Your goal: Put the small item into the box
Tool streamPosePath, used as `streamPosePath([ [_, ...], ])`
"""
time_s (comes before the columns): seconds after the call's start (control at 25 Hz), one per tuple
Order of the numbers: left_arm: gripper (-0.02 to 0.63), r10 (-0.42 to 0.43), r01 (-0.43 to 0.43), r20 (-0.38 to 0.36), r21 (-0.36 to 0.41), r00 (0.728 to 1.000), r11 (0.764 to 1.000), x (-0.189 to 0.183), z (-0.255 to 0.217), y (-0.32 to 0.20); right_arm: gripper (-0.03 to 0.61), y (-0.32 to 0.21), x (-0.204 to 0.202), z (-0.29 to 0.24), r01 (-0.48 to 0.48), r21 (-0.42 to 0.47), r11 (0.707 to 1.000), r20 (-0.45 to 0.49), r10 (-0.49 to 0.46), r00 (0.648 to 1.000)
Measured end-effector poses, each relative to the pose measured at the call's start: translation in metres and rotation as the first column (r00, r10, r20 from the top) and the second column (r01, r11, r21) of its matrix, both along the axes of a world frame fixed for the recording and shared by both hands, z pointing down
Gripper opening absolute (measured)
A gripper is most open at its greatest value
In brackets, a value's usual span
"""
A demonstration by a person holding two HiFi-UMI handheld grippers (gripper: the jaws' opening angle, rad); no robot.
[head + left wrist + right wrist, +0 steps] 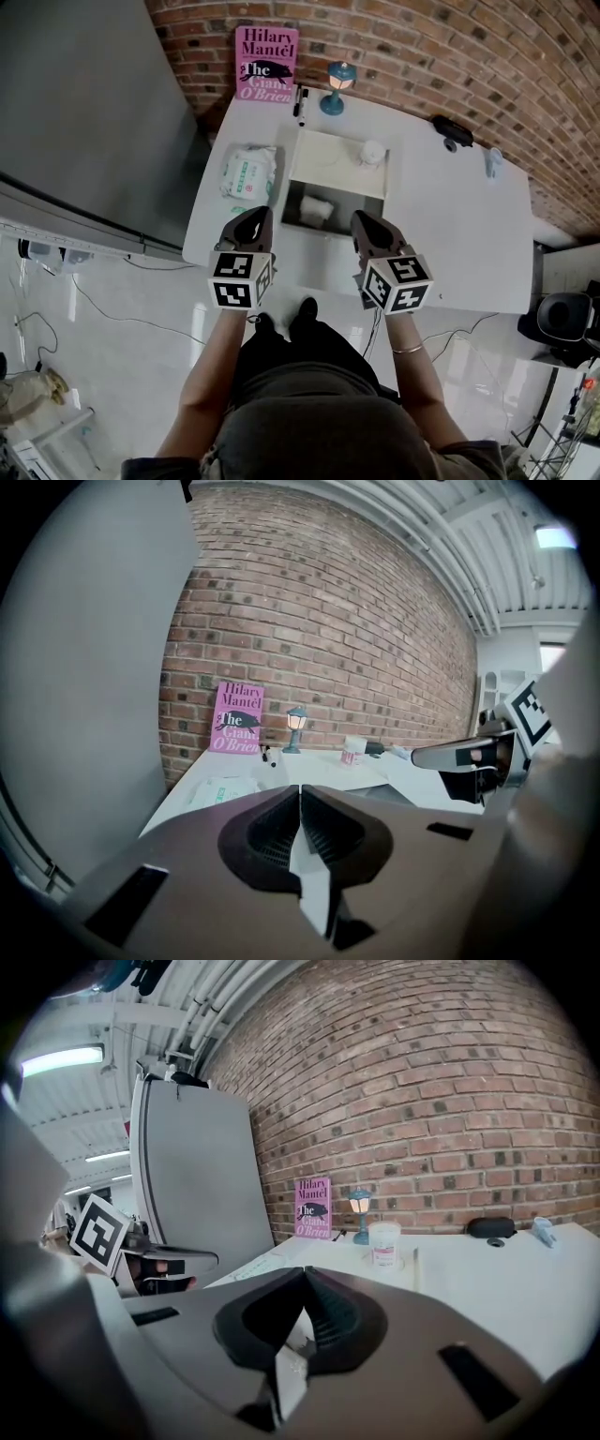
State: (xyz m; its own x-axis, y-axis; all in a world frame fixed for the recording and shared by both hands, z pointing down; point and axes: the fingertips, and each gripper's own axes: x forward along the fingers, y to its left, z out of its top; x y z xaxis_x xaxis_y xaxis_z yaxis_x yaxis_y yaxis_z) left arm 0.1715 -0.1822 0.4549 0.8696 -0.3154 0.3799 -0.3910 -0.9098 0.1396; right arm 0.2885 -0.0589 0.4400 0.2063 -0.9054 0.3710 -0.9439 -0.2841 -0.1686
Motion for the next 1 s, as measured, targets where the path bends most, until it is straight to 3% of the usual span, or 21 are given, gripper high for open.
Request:
streamPosePath([
  [0.4,0.026,0.027,-0.027,0.002,0.006,1.000,1.000,0.002,-0.002,0.008,0.003,0.015,0.000,-0.009,-0.054,0.062,0.997,-0.017,0.055,0.998],
  [1.0,0.026,0.035,-0.035,-0.004,0.018,0.999,0.999,0.000,-0.006,0.015,0.002,0.026,-0.002,-0.005,-0.083,0.050,0.995,-0.020,0.084,0.996],
])
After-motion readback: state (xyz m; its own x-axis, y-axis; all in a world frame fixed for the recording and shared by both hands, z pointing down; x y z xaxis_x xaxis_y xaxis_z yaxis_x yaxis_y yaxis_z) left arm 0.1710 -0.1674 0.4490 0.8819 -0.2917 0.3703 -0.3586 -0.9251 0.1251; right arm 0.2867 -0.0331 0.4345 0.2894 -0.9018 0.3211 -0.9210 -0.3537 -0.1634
